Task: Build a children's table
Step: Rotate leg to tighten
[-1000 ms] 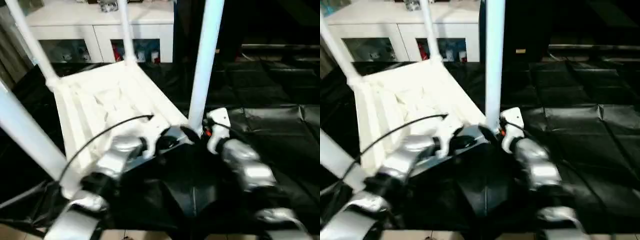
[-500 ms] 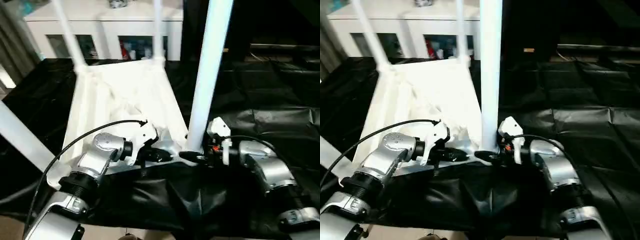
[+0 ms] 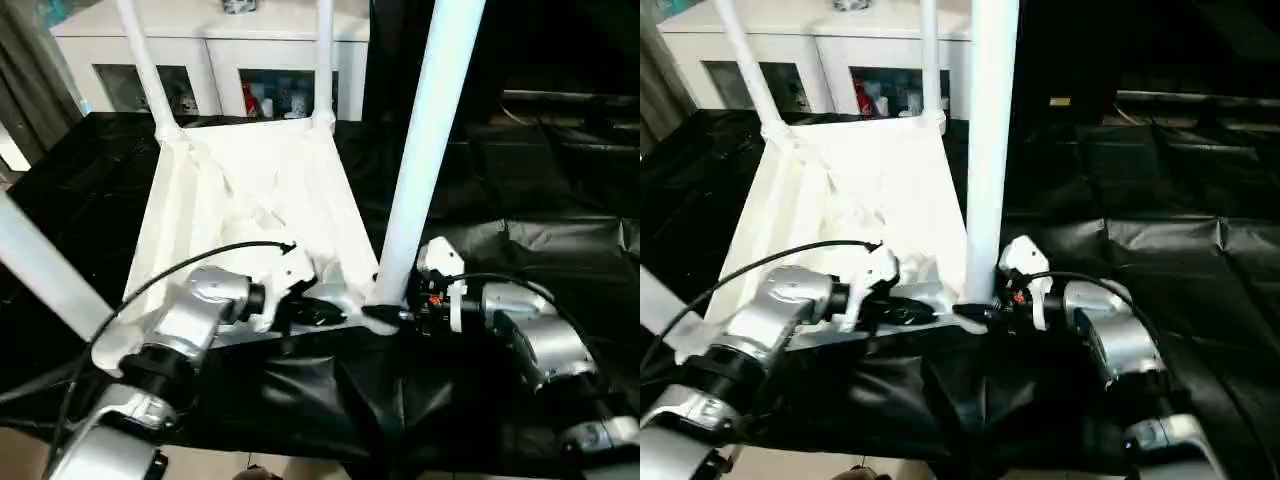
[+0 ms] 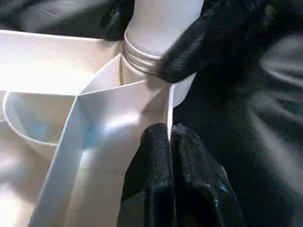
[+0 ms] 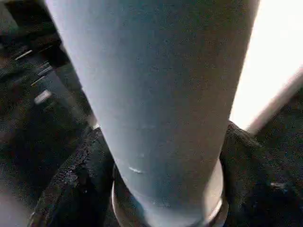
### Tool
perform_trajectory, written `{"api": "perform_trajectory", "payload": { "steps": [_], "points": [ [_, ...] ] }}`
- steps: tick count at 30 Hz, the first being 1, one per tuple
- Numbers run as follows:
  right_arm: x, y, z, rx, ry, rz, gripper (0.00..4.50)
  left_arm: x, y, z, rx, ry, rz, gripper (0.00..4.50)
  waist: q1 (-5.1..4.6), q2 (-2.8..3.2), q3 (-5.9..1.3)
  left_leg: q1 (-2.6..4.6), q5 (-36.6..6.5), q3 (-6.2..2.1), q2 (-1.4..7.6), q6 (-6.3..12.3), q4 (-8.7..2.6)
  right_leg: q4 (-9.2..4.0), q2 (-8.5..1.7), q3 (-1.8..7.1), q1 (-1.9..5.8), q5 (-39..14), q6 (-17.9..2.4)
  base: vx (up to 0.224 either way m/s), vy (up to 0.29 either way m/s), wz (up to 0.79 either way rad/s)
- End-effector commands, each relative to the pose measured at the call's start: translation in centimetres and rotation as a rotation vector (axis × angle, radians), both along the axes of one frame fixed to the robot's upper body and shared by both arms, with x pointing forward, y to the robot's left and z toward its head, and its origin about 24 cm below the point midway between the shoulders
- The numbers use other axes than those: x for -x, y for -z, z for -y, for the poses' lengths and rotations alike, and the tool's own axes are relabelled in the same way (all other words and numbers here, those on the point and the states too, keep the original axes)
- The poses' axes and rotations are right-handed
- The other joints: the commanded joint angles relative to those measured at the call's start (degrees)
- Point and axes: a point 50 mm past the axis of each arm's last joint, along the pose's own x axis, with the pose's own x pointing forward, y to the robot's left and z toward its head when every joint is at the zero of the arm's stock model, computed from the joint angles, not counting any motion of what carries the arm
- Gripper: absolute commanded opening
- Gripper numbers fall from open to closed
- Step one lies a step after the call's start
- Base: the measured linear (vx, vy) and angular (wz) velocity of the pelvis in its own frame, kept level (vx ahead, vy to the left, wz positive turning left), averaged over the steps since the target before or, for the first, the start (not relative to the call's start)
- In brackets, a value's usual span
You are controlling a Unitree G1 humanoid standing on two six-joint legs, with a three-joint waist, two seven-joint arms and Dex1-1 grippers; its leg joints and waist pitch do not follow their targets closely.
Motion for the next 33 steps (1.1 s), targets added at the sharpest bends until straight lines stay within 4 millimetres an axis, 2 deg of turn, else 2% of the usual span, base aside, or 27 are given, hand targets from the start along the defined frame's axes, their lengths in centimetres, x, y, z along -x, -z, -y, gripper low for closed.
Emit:
{"api": "perform_trajectory", "payload": {
  "steps": [1,2,3,4,5,6,8,10,11,12,13,14,15,17,20,21,22,27,29,30,31,32,33],
  "points": [
    [0.7,2.4,-1.5,0.025,0.061,-0.094,2.72,-1.6,-1.3,0.5,0.046,-0.163,0.08,0.0,-0.48,-1.25,-3.27,1.27,-14.7,-0.99,1.8,0.5,-4.61,-4.71,-2.92,1.56,2.07,-19.5,-10.9,0.0,0.0,0.0],
    [0.5,2.8,-2.0,0.019,0.136,-0.105,2.72,-1.8,-1.3,1.0,0.049,-0.195,0.083,0.0,-0.56,-1.3,-3.27,1.34,-15.2,-1.03,1.81,0.33,-4.64,-4.84,-2.93,1.58,1.99,-20.3,-10.4,0.0,0.0,0.0],
    [0.4,3.0,-2.2,0.013,0.174,-0.113,2.72,-1.9,-1.3,1.3,0.051,-0.212,0.085,0.0,-0.93,-0.94,-3.08,1.34,-16.0,-1.07,1.76,-0.21,-4.83,-5.07,-2.77,1.65,1.75,-21.3,-9.7,0.0,0.0,0.0],
    [0.2,3.2,-2.6,0.003,0.232,-0.118,2.72,-2.1,-1.3,1.7,0.057,-0.238,0.087,0.0,-1.12,-1.08,-3.23,1.3,-16.6,-1.27,1.63,-0.57,-4.9,-5.06,-2.85,1.54,1.96,-22.1,-9.2,0.0,0.0,0.0],
    [0.0,3.3,-3.2,-0.014,0.282,-0.127,2.72,-2.2,-1.3,2.2,0.065,-0.252,0.084,0.0,-1.14,-0.44,-3.24,1.35,-17.1,-1.35,1.65,-0.75,-4.94,-5.06,-2.85,1.57,1.87,-22.3,-9.1,0.0,0.0,0.0],
    [-0.1,3.3,-4.1,-0.033,0.315,-0.134,2.72,-2.3,-1.3,2.7,0.067,-0.267,0.089,0.0,-1.36,-0.29,-3.2,1.42,-17.7,-1.41,1.63,-0.93,-5.01,-5.25,-2.8,1.53,1.75,-22.3,-9.0,0.0,0.0,0.0],
    [-0.3,3.3,-5.2,-0.039,0.327,-0.129,2.72,-2.2,-1.4,3.2,0.071,-0.265,0.093,0.0,-1.53,-0.08,-3.22,1.32,-18.4,-1.44,1.56,-1.13,-5.09,-5.27,-2.67,1.52,1.78,-21.6,-8.8,0.0,0.0,0.0],
    [-0.4,3.0,-6.5,-0.044,0.305,-0.097,2.72,-2.2,-1.5,3.9,0.082,-0.259,0.094,0.0,-1.57,-0.21,-3.29,1.33,-18.9,-1.44,1.55,-1.04,-5.1,-5.3,-2.68,1.51,1.81,-21.1,-8.8,0.0,0.0,0.0],
    [-0.4,2.7,-7.1,-0.069,0.276,-0.088,2.72,-2.1,-1.5,4.1,0.089,-0.249,0.091,0.0,-1.52,0.51,-3.35,1.31,-18.9,-1.55,1.58,-1.23,-5.11,-5.15,-2.71,1.51,1.78,-20.0,-9.1,0.0,0.0,0.0],
    [-0.4,2.5,-7.5,-0.088,0.256,-0.083,3.28,-2.1,-1.6,4.3,0.092,-0.242,0.09,0.0,-1.7,0.02,-3.32,1.25,-19.1,-1.4,1.54,-0.92,-5.1,-5.19,-2.55,1.49,1.88,-18.6,-9.5,0.0,0.0,0.0],
    [-0.3,2.3,-7.7,-0.106,0.229,-0.085,3.42,-2.0,-1.6,4.3,0.096,-0.228,0.09,0.0,-1.58,0.02,-3.44,1.16,-18.3,-1.39,1.54,-0.46,-5.05,-5.01,-2.59,1.5,2.08,-17.3,-9.8,0.0,0.0,0.0],
    [-0.3,2.1,-7.6,-0.096,0.178,-0.07,3.42,-1.7,-1.6,4.2,0.1,-0.185,0.088,0.0,-1.44,0.57,-3.46,1.19,-18.2,-1.43,1.55,-0.31,-5.05,-4.94,-2.67,1.51,2.06,-16.9,-10.0,0.0,0.0,0.0],
    [-0.2,2.1,-7.5,-0.084,0.154,-0.059,3.44,-1.6,-1.6,4.2,0.1,-0.164,0.087,0.0,-1.57,0.39,-3.46,1.07,-18.2,-1.39,1.56,-0.01,-5.04,-4.94,-2.6,1.46,2.15,-16.3,-10.3,0.0,0.0,0.0],
    [-0.1,1.9,-6.8,-0.072,0.109,-0.05,3.78,-1.2,-1.5,3.8,0.092,-0.112,0.085,0.0,-1.55,0.41,-3.6,1.03,-17.5,-1.35,1.59,0.38,-4.94,-4.8,-2.65,1.45,2.28,-15.0,-10.7,0.0,0.0,0.0],
    [0.2,1.7,-5.6,-0.056,0.012,-0.052,3.78,-0.6,-1.4,3.1,0.088,-0.024,0.063,0.0,-1.47,0.53,-3.67,0.82,-15.9,-1.31,1.67,1.55,-4.8,-4.5,-2.61,1.35,2.57,-12.4,-11.8,0.0,0.0,0.0],
    [0.4,1.7,-5.1,-0.041,-0.034,-0.055,3.78,-0.4,-1.3,2.8,0.085,0.003,0.055,0.0,-1.45,0.76,-3.82,0.79,-14.8,-1.26,1.73,1.87,-4.65,-4.25,-2.54,1.28,2.67,-10.4,-12.5,0.0,0.0,0.0],
    [0.8,1.5,-4.0,-0.003,-0.14,-0.051,3.78,0.1,-1.1,2.1,0.065,0.065,0.041,0.0,-1.31,0.72,-3.85,0.8,-13.9,-1.16,1.77,2.43,-4.53,-4.08,-2.42,1.18,2.76,-8.4,-13.2,0.0,0.0,0.0],
    [1.1,0.7,-1.8,0.056,-0.264,-0.043,3.78,0.5,-0.8,0.5,0.028,0.134,0.009,0.0,-0.82,0.84,-4.13,0.92,-10.8,-0.87,1.99,4.24,-3.95,-3.32,-2.4,1.1,2.71,-3.2,-15.7,0.0,0.0,0.0],
    [0.9,0.2,-0.8,0.081,-0.291,-0.033,3.78,0.8,-0.8,-0.5,0.009,0.163,-0.005,0.0,-0.7,0.78,-4.12,0.9,-10.7,-0.86,2.0,4.43,-3.93,-3.23,-2.42,1.04,2.78,-2.9,-16.2,0.0,0.0,0.0],
    [0.8,0.0,-0.6,0.086,-0.294,-0.03,3.78,0.8,-0.8,-0.7,0.004,0.168,-0.008,0.0,-0.73,0.56,-4.06,0.85,-10.8,-0.89,2.06,4.55,-3.99,-3.2,-2.47,1.04,2.81,-3.5,-16.3,0.0,0.0,0.0],
    [0.7,-0.2,-0.2,0.088,-0.301,-0.028,3.78,0.9,-0.8,-1.2,-0.005,0.178,-0.012,0.0,-0.75,0.34,-3.94,0.95,-11.4,-0.77,2.08,4.53,-4.01,-3.46,-2.51,1.1,2.68,-4.8,-16.1,0.0,0.0,0.0],
    [0.6,-0.4,-0.1,0.084,-0.305,-0.027,3.78,0.9,-0.9,-1.4,-0.009,0.181,-0.012,0.0,-0.67,0.48,-3.96,0.94,-11.5,-0.86,2.07,4.41,-4.03,-3.4,-2.61,1.1,2.75,-5.6,-16.1,0.0,0.0,0.0],
    [0.6,-0.5,-0.1,0.078,-0.31,-0.026,3.64,0.9,-0.9,-1.6,-0.011,0.181,-0.012,0.0,-0.66,0.36,-3.85,1.0,-12.2,-0.84,2.11,4.12,-4.15,-3.59,-2.6,1.12,2.65,-7.3,-15.8,0.0,0.0,0.0]
  ]
}}
